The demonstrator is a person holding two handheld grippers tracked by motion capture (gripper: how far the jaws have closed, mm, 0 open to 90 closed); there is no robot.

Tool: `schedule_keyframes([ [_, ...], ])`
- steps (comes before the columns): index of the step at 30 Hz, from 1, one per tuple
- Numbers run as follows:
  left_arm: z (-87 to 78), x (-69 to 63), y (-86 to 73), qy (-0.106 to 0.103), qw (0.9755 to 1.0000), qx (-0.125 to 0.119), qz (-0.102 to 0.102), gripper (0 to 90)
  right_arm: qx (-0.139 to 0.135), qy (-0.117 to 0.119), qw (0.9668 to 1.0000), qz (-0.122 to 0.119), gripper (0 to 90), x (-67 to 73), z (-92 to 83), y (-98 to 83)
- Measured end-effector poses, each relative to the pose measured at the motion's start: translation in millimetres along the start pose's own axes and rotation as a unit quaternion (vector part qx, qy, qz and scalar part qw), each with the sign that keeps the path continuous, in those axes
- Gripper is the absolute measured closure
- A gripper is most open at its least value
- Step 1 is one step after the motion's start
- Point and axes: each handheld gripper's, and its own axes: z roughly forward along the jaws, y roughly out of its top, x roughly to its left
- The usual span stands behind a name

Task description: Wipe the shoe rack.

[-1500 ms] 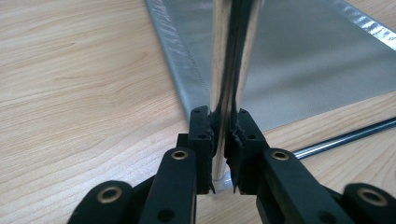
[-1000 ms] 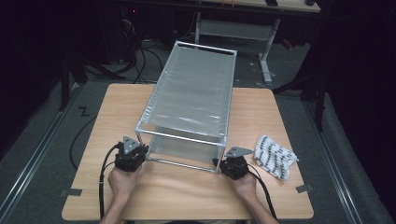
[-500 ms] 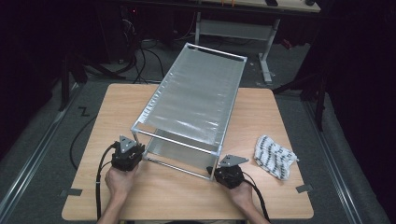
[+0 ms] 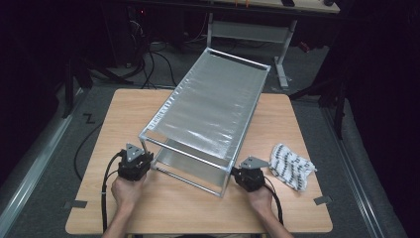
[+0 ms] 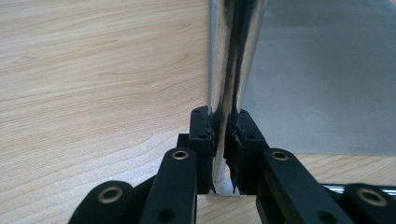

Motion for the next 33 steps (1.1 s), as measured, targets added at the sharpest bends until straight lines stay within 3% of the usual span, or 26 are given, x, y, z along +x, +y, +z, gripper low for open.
schedule_keyframes([
  [7,0.1,0.8,-0.1,-0.003,1.0000,-0.001,0.002,80.9,0.031,-0.023,0.9992,-0.004,89.8,-14.6,21.4,8.9],
  [16,0.6,3.7,-0.3,-0.004,1.0000,-0.003,0.001,81.0,0.032,-0.006,0.9994,-0.013,90.0,-9.8,18.8,4.6],
  [23,2.4,10.8,2.6,0.003,1.0000,0.003,-0.002,80.9,0.032,0.011,0.9992,-0.022,90.0,2.3,11.8,-0.9],
  [33,9.0,31.0,6.1,0.020,0.9996,0.000,-0.022,80.9,0.018,0.043,0.9982,-0.037,90.0,32.0,8.5,-8.2],
])
